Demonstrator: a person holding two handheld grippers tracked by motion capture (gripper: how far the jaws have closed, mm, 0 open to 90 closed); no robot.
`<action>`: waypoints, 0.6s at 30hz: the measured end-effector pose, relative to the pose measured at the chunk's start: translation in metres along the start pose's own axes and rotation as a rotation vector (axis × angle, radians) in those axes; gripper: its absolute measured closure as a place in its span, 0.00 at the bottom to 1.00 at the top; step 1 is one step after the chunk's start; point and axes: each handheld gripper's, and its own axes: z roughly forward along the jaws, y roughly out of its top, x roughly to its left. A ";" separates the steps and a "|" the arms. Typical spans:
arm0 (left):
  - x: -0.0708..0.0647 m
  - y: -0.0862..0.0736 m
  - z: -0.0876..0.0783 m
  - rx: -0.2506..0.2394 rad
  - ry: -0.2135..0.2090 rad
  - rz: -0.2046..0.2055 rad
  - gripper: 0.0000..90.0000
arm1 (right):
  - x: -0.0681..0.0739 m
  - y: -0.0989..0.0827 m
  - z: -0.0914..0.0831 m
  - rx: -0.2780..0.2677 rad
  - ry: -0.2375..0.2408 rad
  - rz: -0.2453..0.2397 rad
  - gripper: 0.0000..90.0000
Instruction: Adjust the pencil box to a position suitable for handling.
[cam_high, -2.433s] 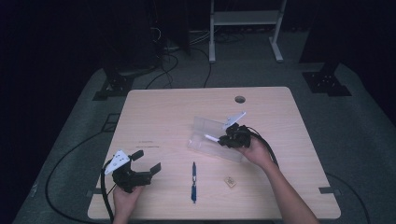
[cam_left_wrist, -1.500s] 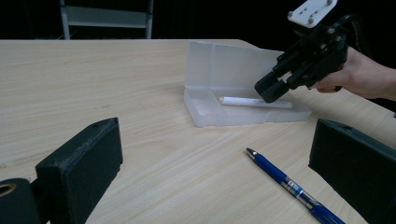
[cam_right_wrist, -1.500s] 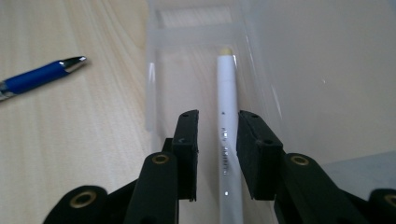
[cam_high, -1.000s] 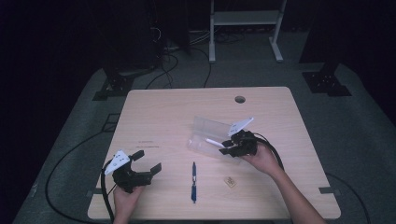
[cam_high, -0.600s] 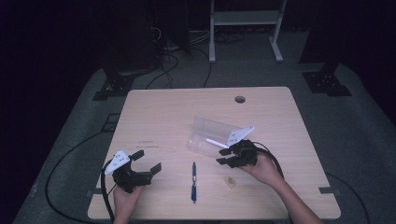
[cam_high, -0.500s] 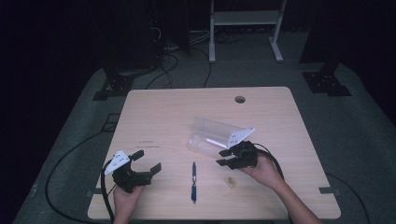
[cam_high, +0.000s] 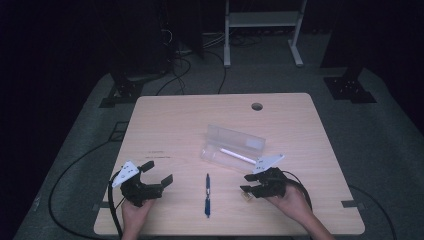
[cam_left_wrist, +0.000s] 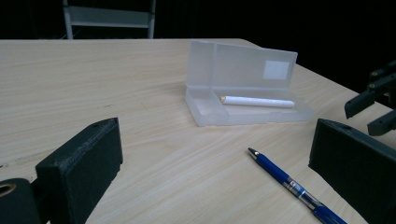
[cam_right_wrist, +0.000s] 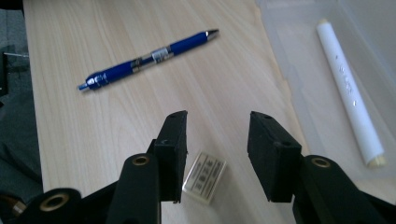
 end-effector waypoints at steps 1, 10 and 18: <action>0.000 0.000 0.000 -0.001 0.000 0.001 0.02 | 0.001 -0.004 0.000 0.005 -0.004 0.007 0.62; -0.001 0.000 0.000 -0.003 0.005 0.006 0.02 | 0.011 -0.022 0.004 0.028 -0.037 0.038 0.59; -0.001 0.000 -0.001 -0.006 0.005 0.004 0.02 | 0.014 -0.029 0.016 0.061 -0.063 0.061 0.57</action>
